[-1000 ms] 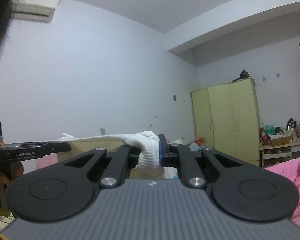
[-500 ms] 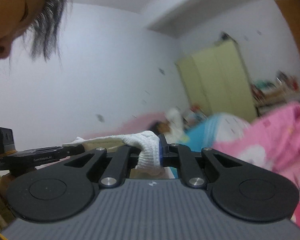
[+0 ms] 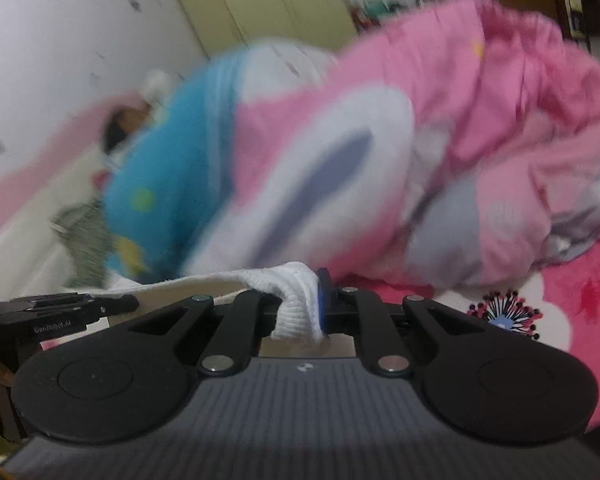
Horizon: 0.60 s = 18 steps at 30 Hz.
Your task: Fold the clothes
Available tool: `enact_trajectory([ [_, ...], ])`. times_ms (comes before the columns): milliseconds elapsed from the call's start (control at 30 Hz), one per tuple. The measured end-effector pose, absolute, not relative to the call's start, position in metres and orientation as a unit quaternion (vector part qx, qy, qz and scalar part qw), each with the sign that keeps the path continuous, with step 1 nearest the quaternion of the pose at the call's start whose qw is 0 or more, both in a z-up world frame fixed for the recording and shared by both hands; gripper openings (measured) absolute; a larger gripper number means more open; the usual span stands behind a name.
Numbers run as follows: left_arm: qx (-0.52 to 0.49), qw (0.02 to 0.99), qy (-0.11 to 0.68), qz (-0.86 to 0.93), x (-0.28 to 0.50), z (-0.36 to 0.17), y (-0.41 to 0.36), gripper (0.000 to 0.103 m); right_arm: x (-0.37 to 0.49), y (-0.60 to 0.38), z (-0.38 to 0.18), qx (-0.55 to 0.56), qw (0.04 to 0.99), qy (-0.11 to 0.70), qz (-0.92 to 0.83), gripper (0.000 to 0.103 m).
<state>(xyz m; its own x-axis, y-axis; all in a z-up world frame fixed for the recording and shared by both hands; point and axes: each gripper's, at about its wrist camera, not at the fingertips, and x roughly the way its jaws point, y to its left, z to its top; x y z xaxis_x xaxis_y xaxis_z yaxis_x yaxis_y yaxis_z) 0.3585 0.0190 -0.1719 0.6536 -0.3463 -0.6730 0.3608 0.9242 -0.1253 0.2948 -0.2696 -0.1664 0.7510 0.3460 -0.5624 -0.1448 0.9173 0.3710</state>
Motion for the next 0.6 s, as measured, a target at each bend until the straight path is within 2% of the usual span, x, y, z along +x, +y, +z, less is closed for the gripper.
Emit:
enact_trajectory([
  [100, 0.038, 0.896, 0.4, -0.191, 0.401, -0.247, 0.008, 0.01, 0.348, -0.272, -0.236, 0.136, 0.911, 0.371, 0.12, 0.007],
  [300, 0.046, 0.882, 0.44, -0.16, 0.449, -0.33, -0.007, 0.012, 0.421, -0.268, -0.341, 0.104, 0.891, 0.431, 0.104, 0.007],
  [367, 0.047, 0.873, 0.462, -0.148, 0.458, -0.354, -0.008, 0.02, 0.436, -0.262, -0.363, 0.08, 0.882, 0.451, 0.107, 0.008],
  [433, 0.039, 0.861, 0.489, -0.134, 0.462, -0.371, -0.005, 0.037, 0.444, -0.255, -0.385, 0.056, 0.87, 0.477, 0.108, 0.012],
  [500, 0.028, 0.861, 0.491, -0.13, 0.459, -0.371, 0.0, 0.044, 0.442, -0.25, -0.39, 0.044, 0.872, 0.475, 0.114, 0.014],
  [533, 0.021, 0.862, 0.489, -0.13, 0.457, -0.369, 0.004, 0.056, 0.442, -0.25, -0.389, 0.039, 0.87, 0.476, 0.118, 0.021],
  [567, 0.014, 0.863, 0.488, -0.131, 0.456, -0.366, 0.007, 0.061, 0.442, -0.249, -0.386, 0.035, 0.868, 0.479, 0.123, 0.028],
  [600, 0.005, 0.864, 0.487, -0.131, 0.454, -0.364, 0.011, 0.068, 0.44, -0.25, -0.383, 0.03, 0.866, 0.484, 0.124, 0.05],
])
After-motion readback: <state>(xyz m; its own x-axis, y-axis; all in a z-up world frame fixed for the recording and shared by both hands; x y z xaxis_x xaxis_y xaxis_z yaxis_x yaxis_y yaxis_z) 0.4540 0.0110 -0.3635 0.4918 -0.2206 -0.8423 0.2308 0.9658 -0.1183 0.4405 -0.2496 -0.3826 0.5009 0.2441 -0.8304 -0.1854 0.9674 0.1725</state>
